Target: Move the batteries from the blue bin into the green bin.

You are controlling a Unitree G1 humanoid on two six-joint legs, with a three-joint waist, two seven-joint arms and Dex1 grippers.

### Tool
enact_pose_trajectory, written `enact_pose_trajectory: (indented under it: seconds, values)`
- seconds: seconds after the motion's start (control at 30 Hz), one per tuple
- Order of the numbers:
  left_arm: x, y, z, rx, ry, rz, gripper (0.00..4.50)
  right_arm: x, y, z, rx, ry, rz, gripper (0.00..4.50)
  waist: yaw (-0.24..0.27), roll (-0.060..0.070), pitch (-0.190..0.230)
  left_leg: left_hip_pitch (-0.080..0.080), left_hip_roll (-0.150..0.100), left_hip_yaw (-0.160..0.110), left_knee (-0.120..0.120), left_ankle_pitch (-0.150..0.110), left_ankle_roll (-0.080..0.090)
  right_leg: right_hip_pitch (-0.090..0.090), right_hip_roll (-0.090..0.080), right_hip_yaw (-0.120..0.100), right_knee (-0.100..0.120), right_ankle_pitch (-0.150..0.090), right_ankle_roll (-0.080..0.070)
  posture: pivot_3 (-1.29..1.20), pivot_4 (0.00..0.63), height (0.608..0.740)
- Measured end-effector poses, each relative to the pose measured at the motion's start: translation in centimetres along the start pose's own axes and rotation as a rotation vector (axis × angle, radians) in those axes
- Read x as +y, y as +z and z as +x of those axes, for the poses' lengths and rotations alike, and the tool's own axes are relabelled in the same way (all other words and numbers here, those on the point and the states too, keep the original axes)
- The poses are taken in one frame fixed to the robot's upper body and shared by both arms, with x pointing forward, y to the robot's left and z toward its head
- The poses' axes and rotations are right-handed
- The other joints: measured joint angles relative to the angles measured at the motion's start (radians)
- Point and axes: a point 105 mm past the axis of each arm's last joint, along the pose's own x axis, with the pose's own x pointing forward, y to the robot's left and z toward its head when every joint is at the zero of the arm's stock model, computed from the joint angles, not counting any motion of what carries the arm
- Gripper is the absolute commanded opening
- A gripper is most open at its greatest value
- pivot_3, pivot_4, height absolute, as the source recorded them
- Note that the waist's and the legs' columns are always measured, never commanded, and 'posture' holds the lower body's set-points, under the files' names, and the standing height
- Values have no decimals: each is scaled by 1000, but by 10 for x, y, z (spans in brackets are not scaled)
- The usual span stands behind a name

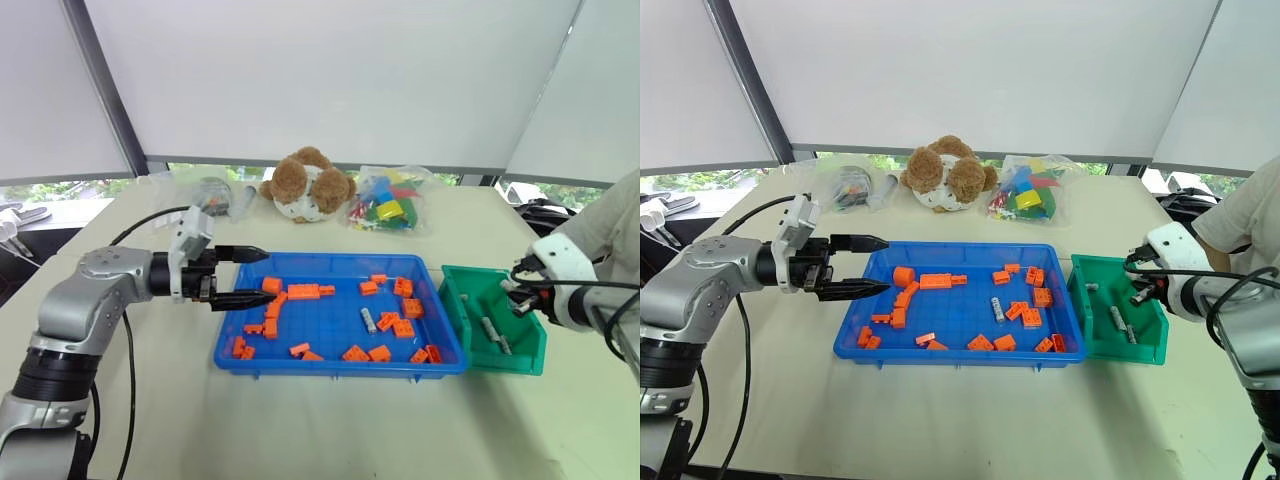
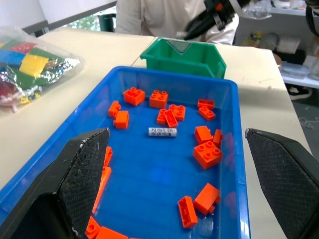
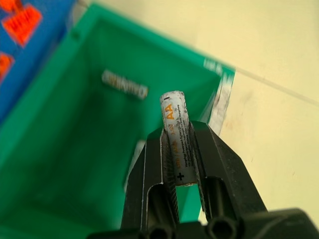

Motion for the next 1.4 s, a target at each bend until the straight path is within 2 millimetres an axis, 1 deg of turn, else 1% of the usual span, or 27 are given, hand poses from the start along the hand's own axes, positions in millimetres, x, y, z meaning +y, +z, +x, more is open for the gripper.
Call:
enact_pose_trajectory:
  seconds: [0.07, 0.1, 0.2, 0.27, 0.33, 0.4, 0.5, 0.53, 0.57, 0.67, 0.8, 0.87, 1.1, 1.23, 1.27, 1.33, 1.4]
  values:
    - [0, 0, 1, -8, -2, -1, 4500, -1, 0, 1, -7, 2, -2, 2351, 3, 0, 0, 0, 0, 0, 0, 0, 0, 0, 0, 0, 0, 0, 0, 0, 150, 734]
    - [1, -1, 2, -11, -5, -3, 4500, -1, -1, 1, -9, 2, -2, 2949, 5, 0, 0, 0, 0, 0, 0, 0, 0, 0, 0, 0, 0, 0, 0, 0, 150, 734]
    - [2, -1, 2, -7, 2, 6, 4500, -1, 1, 2, -22, 20, 5, 4447, 8, 0, 0, 0, 0, 0, 1, 0, 0, 0, 0, 0, 0, 0, 0, 0, 150, 734]
    - [3, 0, 2, -6, 4, 13, 4500, 1, 6, 2, -39, 38, 8, 4447, 8, 0, 0, 0, 0, 0, 1, 0, 0, 0, 0, 0, 0, 0, 0, 0, 150, 734]
    - [3, 0, 2, -5, 4, 14, 4500, 2, 18, 0, -80, 59, 2, 4447, 8, 0, 0, 0, 0, 0, 1, 0, 0, 0, 0, 0, 0, 0, 0, 0, 150, 734]
    - [3, 0, 2, -7, 2, 15, 4500, 14, 43, -4, -167, 125, -23, 4447, 4, 0, 0, 0, 0, 0, 0, 0, 0, 0, 0, 0, 0, 0, 0, 0, 150, 734]
    - [3, 0, 3, -7, 0, 16, 4500, 50, 77, -6, -282, 274, -62, 4447, 2, 0, 0, 0, 0, -1, 0, 0, 0, 0, 1, 0, 1, 0, 0, 0, 150, 734]
    - [3, 1, 4, -8, -4, 19, 4500, 66, 85, -6, -307, 334, -75, 4447, 6, 0, 0, 0, 0, -1, 0, 0, 0, 0, 0, 0, 1, 0, 0, 0, 150, 734]
    - [3, 1, 4, -8, -2, 20, 4500, 79, 87, -3, -314, 382, -73, 4447, 7, 0, 0, 0, 0, -1, 0, 0, 0, 0, 0, 0, 1, 0, 0, 0, 150, 734]
    - [4, 1, 5, -11, 7, 16, 4500, 110, 85, 9, -292, 477, -58, 4447, 15, 0, 0, -1, 0, 0, 1, 0, 0, 0, 0, 0, 0, 0, 0, 0, 150, 734]
    - [4, 1, 5, -13, 10, 15, 4500, 149, 85, 25, -266, 557, -31, 4447, 11, 0, 0, -1, 0, 0, 2, 0, 0, 0, 0, 0, 1, 0, 0, 0, 150, 734]
    - [4, 1, 5, -12, 11, 15, 4500, 160, 83, 32, -247, 567, -25, 4447, 10, -1, 0, -1, 0, 0, 1, 0, -1, 0, 0, 0, 1, 0, 0, 0, 150, 734]
    - [4, 3, 4, -11, 20, 19, 4500, 175, 68, 60, -159, 539, 11, 4447, 9, -1, 0, -1, 0, 0, 1, 1, -1, 0, 0, 0, 1, 0, 0, 0, 150, 734]
    - [3, 4, 4, -8, 22, 23, 4500, 179, 59, 74, -120, 531, 25, 4447, 8, -1, 0, -1, 0, 0, 1, 1, -2, 0, 0, 0, 1, 0, 0, 0, 150, 734]
    - [3, 3, 4, -6, 22, 19, 4500, 180, 57, 76, -112, 534, 33, 4219, 8, -1, 0, -1, 0, 0, 1, 1, -2, 0, 0, 0, 1, 0, 0, 0, 150, 734]
    - [2, 2, 3, -4, 22, 12, 4500, 182, 59, 80, -121, 531, 32, 3611, 8, -1, 0, -1, 0, 0, 1, 1, -2, 0, 0, 0, 1, 0, 0, 0, 150, 734]
    - [2, 1, 3, -4, 24, 7, 4500, 181, 60, 82, -126, 528, 29, 2703, 7, -1, 0, -1, 0, 0, 1, 1, -2, 0, 0, 0, 1, 0, 0, 0, 150, 734]
